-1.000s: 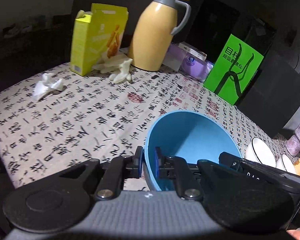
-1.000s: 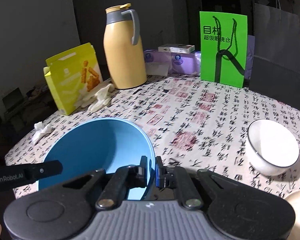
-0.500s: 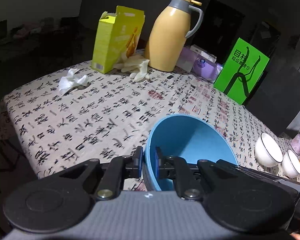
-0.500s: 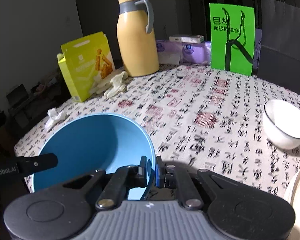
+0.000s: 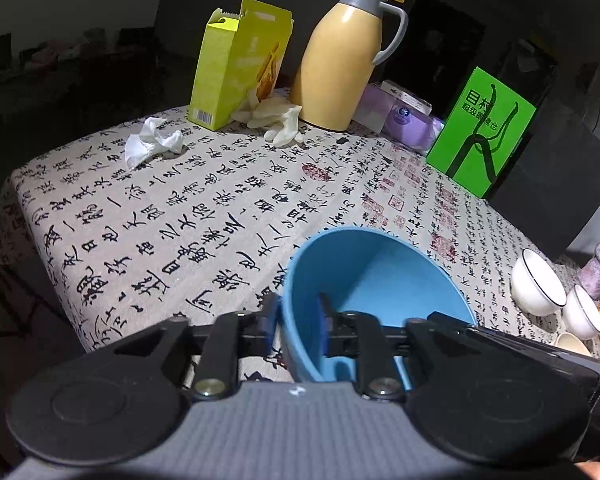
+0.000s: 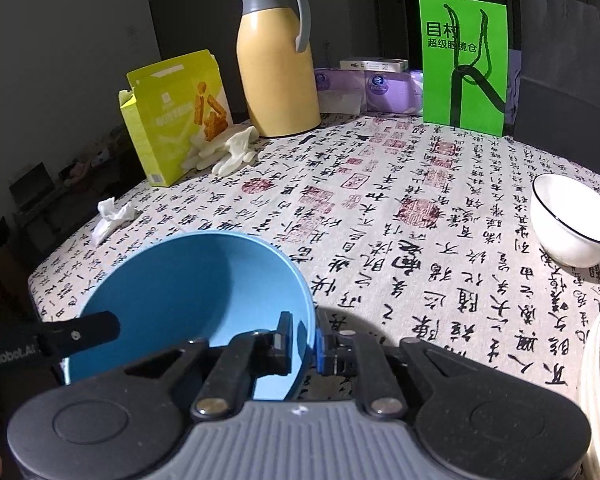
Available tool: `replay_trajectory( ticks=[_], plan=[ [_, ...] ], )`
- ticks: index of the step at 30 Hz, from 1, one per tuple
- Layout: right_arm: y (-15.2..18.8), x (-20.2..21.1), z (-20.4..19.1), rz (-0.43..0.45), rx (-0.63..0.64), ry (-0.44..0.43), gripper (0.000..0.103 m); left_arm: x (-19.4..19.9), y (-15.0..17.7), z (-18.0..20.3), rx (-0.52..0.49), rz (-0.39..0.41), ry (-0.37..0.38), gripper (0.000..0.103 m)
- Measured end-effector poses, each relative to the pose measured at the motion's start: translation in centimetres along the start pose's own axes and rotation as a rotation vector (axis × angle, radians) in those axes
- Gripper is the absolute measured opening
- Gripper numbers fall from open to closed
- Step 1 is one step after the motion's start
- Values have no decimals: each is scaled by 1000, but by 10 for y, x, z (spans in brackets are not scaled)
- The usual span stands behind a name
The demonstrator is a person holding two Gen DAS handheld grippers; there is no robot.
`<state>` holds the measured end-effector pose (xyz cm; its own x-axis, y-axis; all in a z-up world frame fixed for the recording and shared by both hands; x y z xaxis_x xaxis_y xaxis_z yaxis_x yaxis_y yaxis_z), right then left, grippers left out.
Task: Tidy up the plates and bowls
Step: 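Lower the blue bowl onto the cloth and open both grippers, then pull both open grippers back from the blue bowl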
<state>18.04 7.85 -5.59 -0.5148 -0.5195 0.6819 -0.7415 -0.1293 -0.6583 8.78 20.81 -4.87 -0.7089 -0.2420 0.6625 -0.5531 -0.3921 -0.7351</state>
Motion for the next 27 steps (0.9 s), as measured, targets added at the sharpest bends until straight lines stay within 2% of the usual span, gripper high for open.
replay_trajectory(
  ticks=[1,2,4,5,7,8,10,11,12,13,15,22,27],
  plan=[
    [0,1,-1,-1,-5,-8,14,2,0,-1,1,9,1,37],
    [1,3,-1,0,-6,-15,15,6,0,-1,-3,23,-4,40],
    [1,9,-2,14,-6,-23,31,15,-1,-2,-11,56,-9,52],
    [2,12,-2,24,-8,-27,35,19,-2,-2,-12,70,-5,58],
    [2,20,0,46,-16,-38,52,29,-3,-3,-9,108,2,84],
    [2,25,1,57,-22,-48,55,35,-3,-3,-9,130,3,88],
    [3,36,4,81,-30,-63,72,47,0,-2,-20,175,-4,101],
    [4,42,7,96,-31,-65,78,53,2,-1,-26,198,-4,103],
    [6,48,9,112,-30,-64,90,60,5,-1,-28,223,-6,103],
    [8,55,13,128,-30,-62,97,65,8,0,-29,241,-10,103],
    [14,70,21,160,-29,-62,103,75,15,1,-30,270,-11,103],
    [43,126,51,265,-7,-16,103,108,47,24,-35,379,23,103],
    [64,162,72,341,-5,32,103,125,80,51,-137,451,54,103]
  ],
)
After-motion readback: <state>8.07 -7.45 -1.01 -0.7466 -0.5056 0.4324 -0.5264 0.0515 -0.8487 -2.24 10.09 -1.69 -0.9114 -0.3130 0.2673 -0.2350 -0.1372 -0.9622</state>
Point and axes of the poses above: each gripper's, at about its wrist camera, not at the fingertips, and x roughly against the way its jaws point, z to its right, y to its underside, the point moved 6 cm from there along -x, roughly the way its jaws point, and after that the axes turned 13 degrees about -x, right-handed, at the moved point
